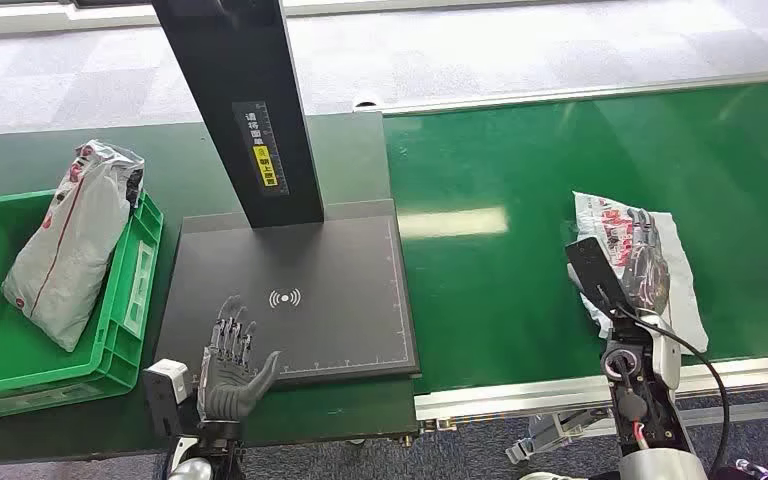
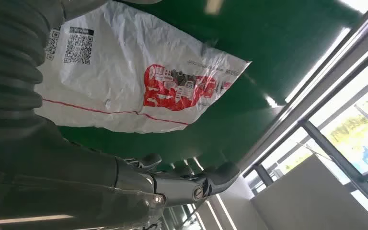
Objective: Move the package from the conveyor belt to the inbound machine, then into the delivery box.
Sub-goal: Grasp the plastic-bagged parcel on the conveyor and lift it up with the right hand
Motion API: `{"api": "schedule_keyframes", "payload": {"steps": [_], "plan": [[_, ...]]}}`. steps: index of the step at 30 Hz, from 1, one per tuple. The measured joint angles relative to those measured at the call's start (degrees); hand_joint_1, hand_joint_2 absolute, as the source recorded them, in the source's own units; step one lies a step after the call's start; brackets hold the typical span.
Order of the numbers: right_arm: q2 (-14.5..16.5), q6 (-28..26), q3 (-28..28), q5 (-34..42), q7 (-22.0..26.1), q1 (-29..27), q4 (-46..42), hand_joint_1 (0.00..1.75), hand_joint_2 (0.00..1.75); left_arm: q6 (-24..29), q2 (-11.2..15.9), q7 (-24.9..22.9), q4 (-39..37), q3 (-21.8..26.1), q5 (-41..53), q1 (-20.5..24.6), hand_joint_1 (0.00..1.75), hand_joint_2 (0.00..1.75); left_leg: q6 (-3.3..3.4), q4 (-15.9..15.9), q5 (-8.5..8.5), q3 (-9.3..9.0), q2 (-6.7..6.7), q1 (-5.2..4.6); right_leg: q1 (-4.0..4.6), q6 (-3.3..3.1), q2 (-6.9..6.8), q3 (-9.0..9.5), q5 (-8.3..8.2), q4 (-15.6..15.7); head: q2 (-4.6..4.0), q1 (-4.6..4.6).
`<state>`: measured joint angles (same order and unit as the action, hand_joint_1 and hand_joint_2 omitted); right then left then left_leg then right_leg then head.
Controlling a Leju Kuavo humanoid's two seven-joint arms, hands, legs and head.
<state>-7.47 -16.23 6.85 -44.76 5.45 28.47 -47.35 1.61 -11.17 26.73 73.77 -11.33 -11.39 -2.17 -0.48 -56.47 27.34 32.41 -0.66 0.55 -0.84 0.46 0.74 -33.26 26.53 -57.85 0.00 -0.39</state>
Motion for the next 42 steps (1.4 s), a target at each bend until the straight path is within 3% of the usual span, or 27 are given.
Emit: {"api": "schedule_keyframes", "payload": {"steps": [6,14,31,32,35,38,42], "plan": [[-2.36,1.07,1.59,-0.02,-0.27,4.79,10.35,0.0,1.75,0.05,0.0,0.0,-0.29,0.05,-0.25,0.12,0.0,1.75,0.0,0.0,0.01,0.03,-0.01,0.01,0.01,0.0,-0.01,-0.04,0.0,0.0,0.0,-0.01],[-3.9,6.01,2.67,-0.35,-5.51,8.22,21.71,0.0,1.75,0.99,0.0,0.0,-0.63,0.25,-0.78,0.16,0.0,1.75,0.0,0.0,0.01,0.04,-0.01,0.01,0.01,-0.01,-0.01,-0.04,0.01,0.0,0.0,-0.01],[-3.26,7.09,3.58,-0.37,-7.06,7.59,28.19,0.0,1.75,2.56,0.0,0.0,-1.13,0.54,-1.49,0.17,0.0,1.75,0.0,0.0,0.01,0.04,-0.01,0.01,0.01,0.0,-0.02,-0.04,0.02,0.0,0.0,0.0],[-3.25,7.31,3.61,-0.36,-7.15,7.6,28.26,0.35,1.75,2.66,0.0,0.0,-1.14,0.54,-1.58,0.19,0.0,1.75,0.0,0.0,0.01,0.04,-0.01,0.01,0.01,0.0,-0.02,-0.03,0.02,0.0,0.0,0.0],[-3.14,7.68,3.76,-0.32,-7.41,7.62,28.42,1.61,1.75,2.98,0.0,0.0,-1.15,0.54,-1.76,0.28,0.0,1.75,0.0,0.0,0.01,0.04,-0.01,0.01,0.01,0.0,-0.02,-0.03,0.01,0.0,0.0,0.0],[-3.03,8.14,4.04,0.0,-7.35,7.67,28.47,1.73,1.75,3.11,0.0,0.0,-1.16,0.54,-1.81,0.36,0.0,1.75,0.0,0.0,0.01,0.03,-0.01,0.01,0.01,0.0,-0.02,-0.02,0.01,0.0,0.0,-0.01],[-3.01,8.38,4.72,0.8,-6.2,7.83,28.47,1.75,1.75,3.58,0.02,0.0,-1.16,0.51,-1.81,0.37,0.0,1.75,0.0,0.0,0.01,0.02,0.0,0.01,0.01,0.0,-0.01,-0.02,0.01,0.0,0.0,-0.01]]}}
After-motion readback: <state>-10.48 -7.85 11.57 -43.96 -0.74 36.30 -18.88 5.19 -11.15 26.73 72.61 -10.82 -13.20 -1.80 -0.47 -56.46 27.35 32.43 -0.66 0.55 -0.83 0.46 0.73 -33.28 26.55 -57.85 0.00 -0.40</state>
